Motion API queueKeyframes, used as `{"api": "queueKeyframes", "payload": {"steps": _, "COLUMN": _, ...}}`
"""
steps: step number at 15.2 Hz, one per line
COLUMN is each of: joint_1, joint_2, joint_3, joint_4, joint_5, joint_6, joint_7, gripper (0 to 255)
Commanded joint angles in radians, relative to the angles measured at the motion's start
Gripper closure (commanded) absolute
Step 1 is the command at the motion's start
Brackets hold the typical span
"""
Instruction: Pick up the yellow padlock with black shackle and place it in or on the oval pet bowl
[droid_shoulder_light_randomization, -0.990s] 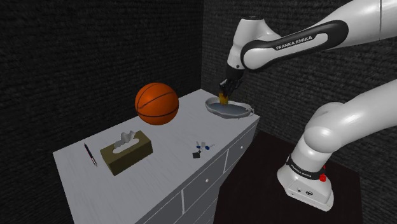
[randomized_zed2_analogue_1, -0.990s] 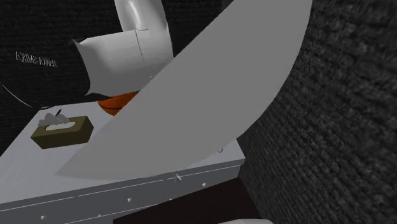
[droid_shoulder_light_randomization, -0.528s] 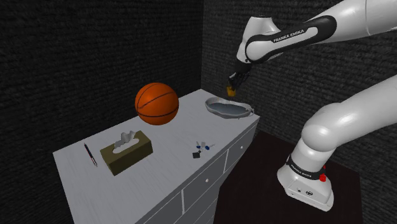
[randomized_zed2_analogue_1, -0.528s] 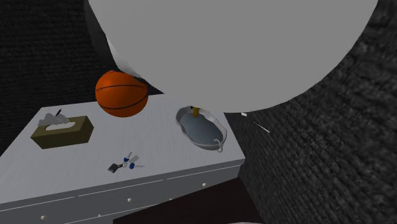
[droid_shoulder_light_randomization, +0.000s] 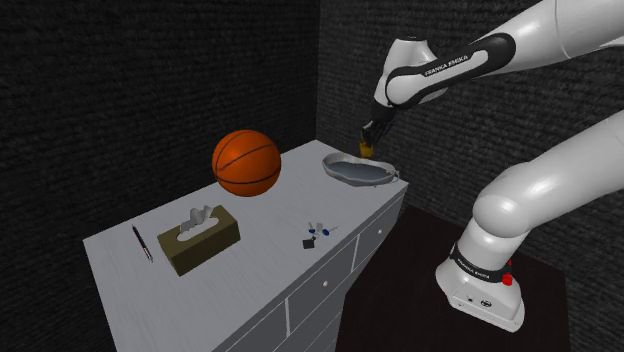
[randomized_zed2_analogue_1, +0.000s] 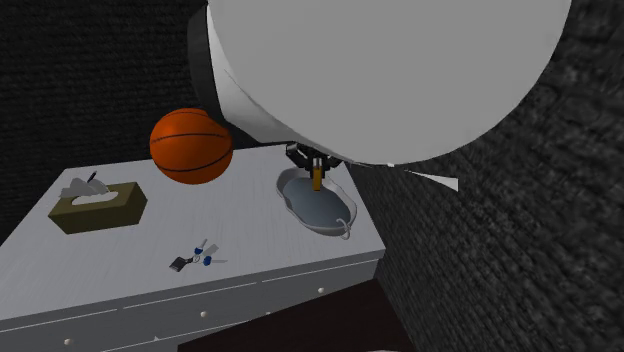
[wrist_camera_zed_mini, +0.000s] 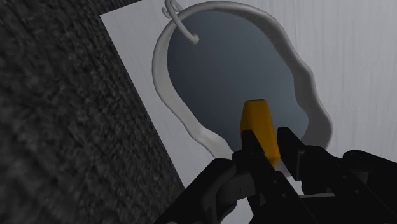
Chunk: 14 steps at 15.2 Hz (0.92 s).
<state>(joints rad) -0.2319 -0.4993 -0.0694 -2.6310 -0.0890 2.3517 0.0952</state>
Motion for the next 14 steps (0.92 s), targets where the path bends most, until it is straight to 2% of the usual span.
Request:
{"api": "queueKeyframes", "payload": {"steps": 1, "joint_1": -0.001, "joint_2": 0.018, "joint_3": -0.002, "joint_4": -0.016, "joint_5": -0.002, "joint_6": 0.035, "joint_7": -0.001, "gripper": 255}}
{"api": "queueKeyframes", "payload": {"steps": 7, "joint_1": -0.004, "joint_2": 0.070, "joint_3": -0.005, "joint_4": -0.063, "joint_5": -0.007, "joint_6": 0.133, "joint_7": 0.004, "gripper": 255}}
{"api": "queueKeyframes", "payload": {"steps": 14, "joint_1": -0.004, "joint_2": 0.070, "joint_3": -0.005, "joint_4": -0.063, "joint_5": -0.007, "joint_6": 0.133, "joint_7": 0.004, "gripper": 255}}
